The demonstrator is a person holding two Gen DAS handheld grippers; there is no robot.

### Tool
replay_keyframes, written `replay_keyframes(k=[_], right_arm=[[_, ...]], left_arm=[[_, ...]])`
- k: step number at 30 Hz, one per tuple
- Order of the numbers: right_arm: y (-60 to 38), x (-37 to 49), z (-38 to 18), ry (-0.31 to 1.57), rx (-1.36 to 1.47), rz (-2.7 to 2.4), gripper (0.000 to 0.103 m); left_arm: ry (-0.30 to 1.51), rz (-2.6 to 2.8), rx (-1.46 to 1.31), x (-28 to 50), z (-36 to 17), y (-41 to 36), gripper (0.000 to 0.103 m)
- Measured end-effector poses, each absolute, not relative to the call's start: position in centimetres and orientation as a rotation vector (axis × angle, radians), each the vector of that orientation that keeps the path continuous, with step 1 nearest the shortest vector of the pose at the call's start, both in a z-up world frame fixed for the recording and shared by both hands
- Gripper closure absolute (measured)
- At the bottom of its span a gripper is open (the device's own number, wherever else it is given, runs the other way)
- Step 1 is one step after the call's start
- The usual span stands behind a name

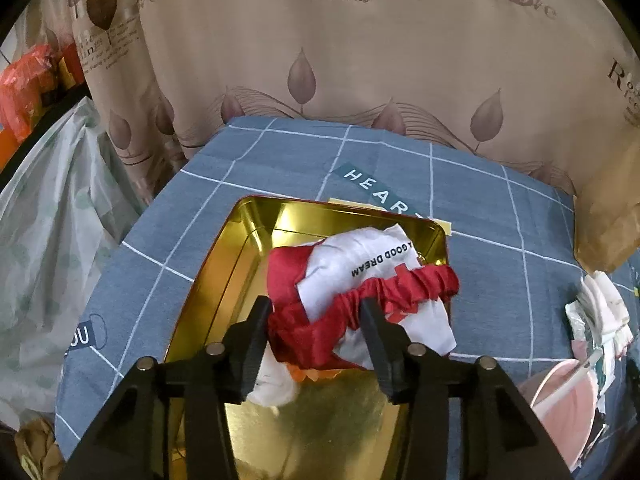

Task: Organize soft objects
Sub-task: 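Carry the red-and-white cloth into the gold tray and open the left gripper, then withdraw the left tool while the right gripper carries the blue sock toward the tray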

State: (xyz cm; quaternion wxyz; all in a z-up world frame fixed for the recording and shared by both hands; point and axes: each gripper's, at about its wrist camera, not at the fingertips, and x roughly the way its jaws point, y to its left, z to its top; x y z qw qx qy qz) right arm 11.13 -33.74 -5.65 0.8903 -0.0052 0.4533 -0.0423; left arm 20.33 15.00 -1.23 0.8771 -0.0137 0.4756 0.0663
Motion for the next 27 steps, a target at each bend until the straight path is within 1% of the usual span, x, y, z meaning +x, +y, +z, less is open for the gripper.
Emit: replay_keyframes(k=[2, 14, 23, 27], right_arm=[[-33.7, 11.1, -5.6, 0.941, -0.010, -0.088, 0.071], [-33.8, 11.1, -5.6, 0.942, -0.014, -0.089, 0.071], [-34.1, 11.0, -5.6, 0.942, -0.016, -0.090, 0.071], [-34.1, 11.1, -5.7, 0.942, -0.022, -0.092, 0.071]], left_arm=[[0.993, 0.146, -0.028, 20.3, -1.0, 15.1, 0.050], [0.947, 0.128, -0.032, 18.2, 1.9, 16.2, 0.050], [0.923, 0.092, 0.058, 14.0, 5.0, 16.6, 0.049], [0.886, 0.102, 0.093, 11.3, 6.3, 17.1, 0.046]])
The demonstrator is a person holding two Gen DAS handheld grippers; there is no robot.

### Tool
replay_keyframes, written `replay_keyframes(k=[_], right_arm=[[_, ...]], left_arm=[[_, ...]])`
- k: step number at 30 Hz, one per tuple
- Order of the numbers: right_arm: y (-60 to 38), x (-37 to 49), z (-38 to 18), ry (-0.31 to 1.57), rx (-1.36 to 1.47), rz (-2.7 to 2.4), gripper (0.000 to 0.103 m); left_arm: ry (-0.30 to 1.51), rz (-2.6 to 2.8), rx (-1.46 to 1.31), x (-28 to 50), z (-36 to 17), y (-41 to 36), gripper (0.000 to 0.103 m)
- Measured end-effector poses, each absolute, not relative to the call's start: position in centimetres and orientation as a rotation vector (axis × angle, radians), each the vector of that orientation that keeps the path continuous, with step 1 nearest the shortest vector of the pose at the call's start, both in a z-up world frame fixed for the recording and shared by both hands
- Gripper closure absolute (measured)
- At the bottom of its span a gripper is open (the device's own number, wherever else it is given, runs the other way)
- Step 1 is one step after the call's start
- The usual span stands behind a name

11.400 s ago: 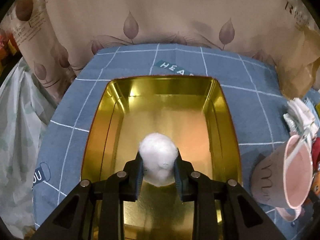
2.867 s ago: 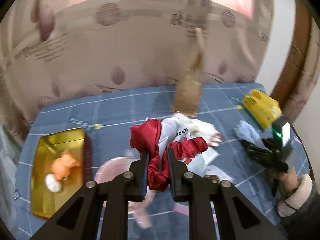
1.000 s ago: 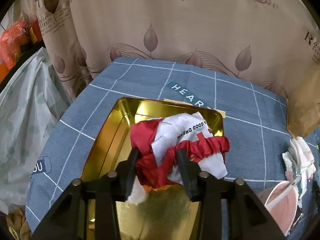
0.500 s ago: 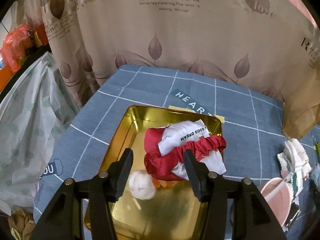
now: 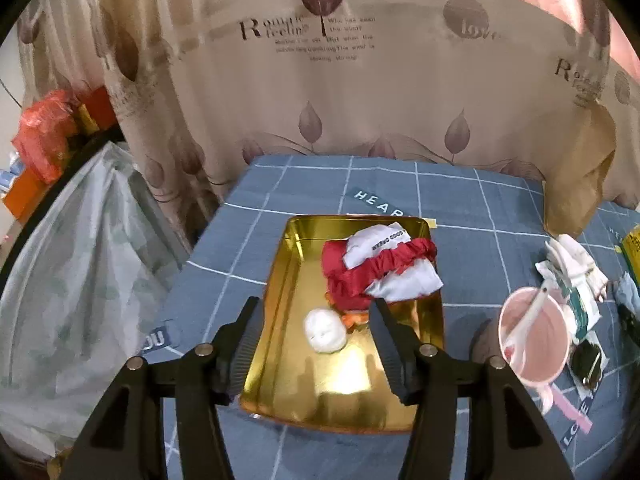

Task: Organize soft objects
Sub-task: 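Withdraw the left tool while the right gripper carries the blue sock toward the tray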

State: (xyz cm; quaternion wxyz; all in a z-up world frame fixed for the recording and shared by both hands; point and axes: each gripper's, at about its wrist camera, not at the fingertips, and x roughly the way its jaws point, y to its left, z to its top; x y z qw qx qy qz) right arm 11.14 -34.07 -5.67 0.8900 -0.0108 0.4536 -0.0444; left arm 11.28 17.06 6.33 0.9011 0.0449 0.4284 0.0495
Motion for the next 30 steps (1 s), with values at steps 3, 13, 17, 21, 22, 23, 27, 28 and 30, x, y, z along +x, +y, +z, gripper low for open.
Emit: replay_keyframes(k=[3, 13, 17, 21, 22, 23, 27, 28, 30], right_arm=[[-34.2, 11.1, -5.7, 0.942, -0.020, -0.091, 0.071], [-34.3, 11.3, -5.6, 0.940, -0.042, -0.100, 0.074], [-33.9, 11.2, -5.3, 0.941, -0.052, -0.117, 0.076], [-33.5, 10.9, -5.0, 0.942, -0.042, -0.142, 0.077], [-33.5, 11.0, -4.8, 0.942, -0.039, -0.145, 0.077], [-33.1, 11.1, -4.7, 0.942, -0.036, -0.145, 0.077], [-31.3, 11.5, -3.1, 0.924, -0.030, -0.126, 0.077], [-30.8, 11.6, -2.6, 0.917, -0.033, -0.118, 0.077], [-29.1, 11.8, -1.2, 0.901, -0.037, -0.079, 0.077]], left_arm=[[0.869, 0.103, 0.077, 9.7, 6.5, 17.5, 0.044], [0.871, 0.184, 0.017, 6.5, 2.4, 18.8, 0.044], [0.864, 0.212, 0.009, 6.0, 1.2, 19.2, 0.044], [0.855, 0.224, 0.004, 5.8, 0.7, 19.8, 0.044], [0.852, 0.226, -0.002, 5.8, 0.7, 20.0, 0.044], [0.846, 0.228, -0.013, 5.7, 0.7, 20.3, 0.044], [0.840, 0.238, -0.033, 5.6, 0.7, 21.0, 0.044], [0.841, 0.244, -0.033, 5.6, 0.6, 21.1, 0.044], [0.845, 0.252, -0.037, 5.7, 0.4, 21.3, 0.044]])
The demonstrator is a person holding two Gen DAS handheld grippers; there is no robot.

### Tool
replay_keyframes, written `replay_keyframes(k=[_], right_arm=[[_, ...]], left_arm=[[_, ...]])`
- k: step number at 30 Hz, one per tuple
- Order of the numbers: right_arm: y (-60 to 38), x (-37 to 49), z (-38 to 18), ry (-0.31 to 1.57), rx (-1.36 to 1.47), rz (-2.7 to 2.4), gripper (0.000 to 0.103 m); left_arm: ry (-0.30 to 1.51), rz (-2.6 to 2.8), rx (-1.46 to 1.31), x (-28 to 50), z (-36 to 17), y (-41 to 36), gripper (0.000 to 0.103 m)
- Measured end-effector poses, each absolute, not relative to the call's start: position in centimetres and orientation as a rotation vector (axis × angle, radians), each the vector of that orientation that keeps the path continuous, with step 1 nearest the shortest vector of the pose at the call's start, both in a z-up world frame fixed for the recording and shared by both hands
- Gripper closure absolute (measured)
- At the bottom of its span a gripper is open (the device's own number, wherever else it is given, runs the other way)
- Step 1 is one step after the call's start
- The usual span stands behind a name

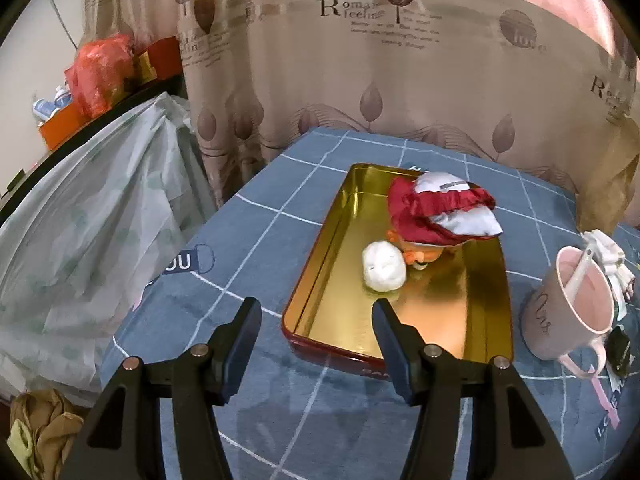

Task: Organize soft objects
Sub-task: 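Withdraw the left tool while the right gripper carries the blue sock toward the tray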

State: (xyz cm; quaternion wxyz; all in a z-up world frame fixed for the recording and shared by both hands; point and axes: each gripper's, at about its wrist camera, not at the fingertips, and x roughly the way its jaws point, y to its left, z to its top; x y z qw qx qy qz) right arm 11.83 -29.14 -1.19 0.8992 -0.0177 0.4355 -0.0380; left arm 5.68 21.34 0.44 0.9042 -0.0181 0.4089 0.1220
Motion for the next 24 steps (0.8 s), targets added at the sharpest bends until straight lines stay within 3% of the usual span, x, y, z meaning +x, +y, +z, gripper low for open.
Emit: replay_keyframes(k=[11, 24], right_arm=[[-15.9, 12.1, 4.0, 0.850, -0.121, 0.220, 0.077], [1.3, 12.2, 4.4, 0.884, -0.212, 0.535, 0.077]], left_arm=[[0.827, 0.279, -0.085, 5.4, 0.7, 22.7, 0.044], [0.807, 0.298, -0.131, 5.2, 1.2, 24.0, 0.044]])
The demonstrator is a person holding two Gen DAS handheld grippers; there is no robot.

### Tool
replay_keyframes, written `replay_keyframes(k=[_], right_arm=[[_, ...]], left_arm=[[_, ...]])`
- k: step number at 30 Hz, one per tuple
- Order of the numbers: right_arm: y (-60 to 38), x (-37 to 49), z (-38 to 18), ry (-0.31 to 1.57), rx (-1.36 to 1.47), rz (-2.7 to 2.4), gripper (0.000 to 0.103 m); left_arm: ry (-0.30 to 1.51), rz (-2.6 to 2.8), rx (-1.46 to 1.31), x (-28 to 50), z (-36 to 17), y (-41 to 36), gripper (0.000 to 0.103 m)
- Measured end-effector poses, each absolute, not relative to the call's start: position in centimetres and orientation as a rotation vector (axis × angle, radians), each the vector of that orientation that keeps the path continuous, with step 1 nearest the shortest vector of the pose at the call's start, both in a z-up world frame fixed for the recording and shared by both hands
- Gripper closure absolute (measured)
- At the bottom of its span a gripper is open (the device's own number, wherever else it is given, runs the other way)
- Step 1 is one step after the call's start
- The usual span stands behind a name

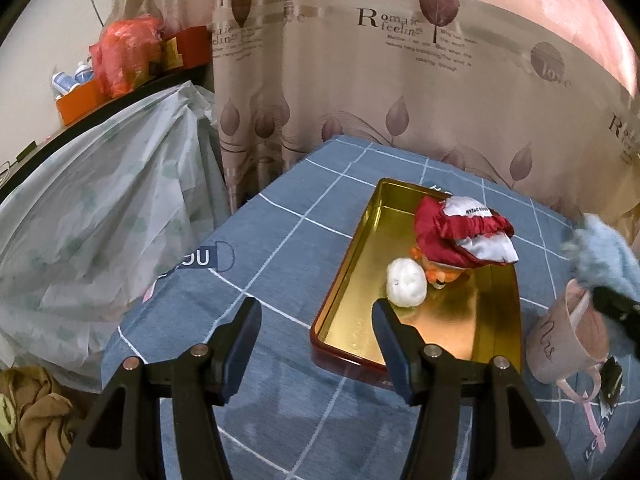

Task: Organize soft objects
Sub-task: 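Withdraw the left tool while the right gripper carries the blue sock toward the tray, then lower the light blue sock into the gold tray and open the right gripper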

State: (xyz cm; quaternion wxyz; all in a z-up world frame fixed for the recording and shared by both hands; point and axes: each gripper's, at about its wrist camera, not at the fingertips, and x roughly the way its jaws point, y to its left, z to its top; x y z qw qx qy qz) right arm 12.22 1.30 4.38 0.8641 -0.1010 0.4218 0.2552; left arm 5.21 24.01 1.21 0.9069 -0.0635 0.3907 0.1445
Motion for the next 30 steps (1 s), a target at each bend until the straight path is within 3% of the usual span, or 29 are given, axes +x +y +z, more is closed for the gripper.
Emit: replay_keyframes(k=[25, 30], right_arm=[[16.1, 22.5, 1.1, 0.973, -0.212, 0.546, 0.077], [16.7, 23.3, 0.3, 0.987, -0.189, 0.524, 0.070]], left_arm=[[0.808, 0.339, -0.214, 5.5, 0.7, 26.5, 0.044], [0.818, 0.330, -0.243, 5.6, 0.4, 26.9, 0.044]])
